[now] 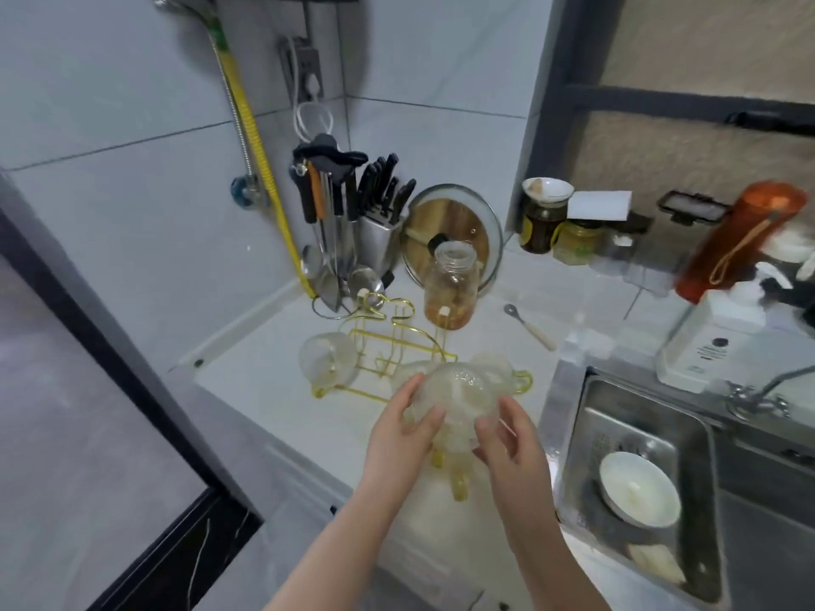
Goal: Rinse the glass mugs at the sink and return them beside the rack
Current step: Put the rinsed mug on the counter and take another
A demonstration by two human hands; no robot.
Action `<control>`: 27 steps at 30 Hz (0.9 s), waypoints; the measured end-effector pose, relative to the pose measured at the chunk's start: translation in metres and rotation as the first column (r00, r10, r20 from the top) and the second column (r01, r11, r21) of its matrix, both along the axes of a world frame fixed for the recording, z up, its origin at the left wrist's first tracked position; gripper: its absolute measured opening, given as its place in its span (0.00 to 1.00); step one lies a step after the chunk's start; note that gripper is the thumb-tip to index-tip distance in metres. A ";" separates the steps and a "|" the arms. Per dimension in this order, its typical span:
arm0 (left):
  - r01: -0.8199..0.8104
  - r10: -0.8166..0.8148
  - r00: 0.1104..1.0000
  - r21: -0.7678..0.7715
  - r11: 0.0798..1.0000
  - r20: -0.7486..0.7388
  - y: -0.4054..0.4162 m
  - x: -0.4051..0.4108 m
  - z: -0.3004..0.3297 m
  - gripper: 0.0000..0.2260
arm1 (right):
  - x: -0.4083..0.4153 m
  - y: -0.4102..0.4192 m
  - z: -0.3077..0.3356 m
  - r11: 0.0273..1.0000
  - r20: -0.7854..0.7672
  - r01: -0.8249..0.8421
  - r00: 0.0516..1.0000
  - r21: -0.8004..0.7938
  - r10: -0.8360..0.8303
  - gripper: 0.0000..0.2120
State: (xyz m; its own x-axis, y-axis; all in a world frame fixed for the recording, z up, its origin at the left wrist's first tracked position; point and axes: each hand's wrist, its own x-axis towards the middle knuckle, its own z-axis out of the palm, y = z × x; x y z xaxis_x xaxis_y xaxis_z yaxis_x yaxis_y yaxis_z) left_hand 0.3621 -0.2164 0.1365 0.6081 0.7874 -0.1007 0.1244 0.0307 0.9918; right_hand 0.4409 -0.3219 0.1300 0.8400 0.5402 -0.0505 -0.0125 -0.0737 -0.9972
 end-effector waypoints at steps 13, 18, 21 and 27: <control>-0.286 0.280 0.958 -0.120 0.951 -0.065 0.100 -0.050 -0.020 0.22 | -0.023 0.121 -0.016 0.957 0.021 -0.245 0.968 -0.156 0.251 0.15; -0.306 0.293 0.950 -0.127 0.944 -0.108 0.130 -0.034 -0.031 0.18 | 0.002 0.152 -0.027 0.900 0.145 -0.256 0.935 -0.352 0.323 0.17; -0.315 0.296 0.944 -0.127 0.941 -0.148 0.146 -0.023 -0.038 0.17 | 0.019 0.172 -0.034 0.869 0.179 -0.258 0.916 -0.422 0.358 0.18; -0.250 0.227 0.932 -0.048 0.967 -0.284 0.169 -0.013 -0.054 0.18 | 0.038 0.187 -0.043 0.717 0.320 -0.139 0.826 -0.683 0.465 0.19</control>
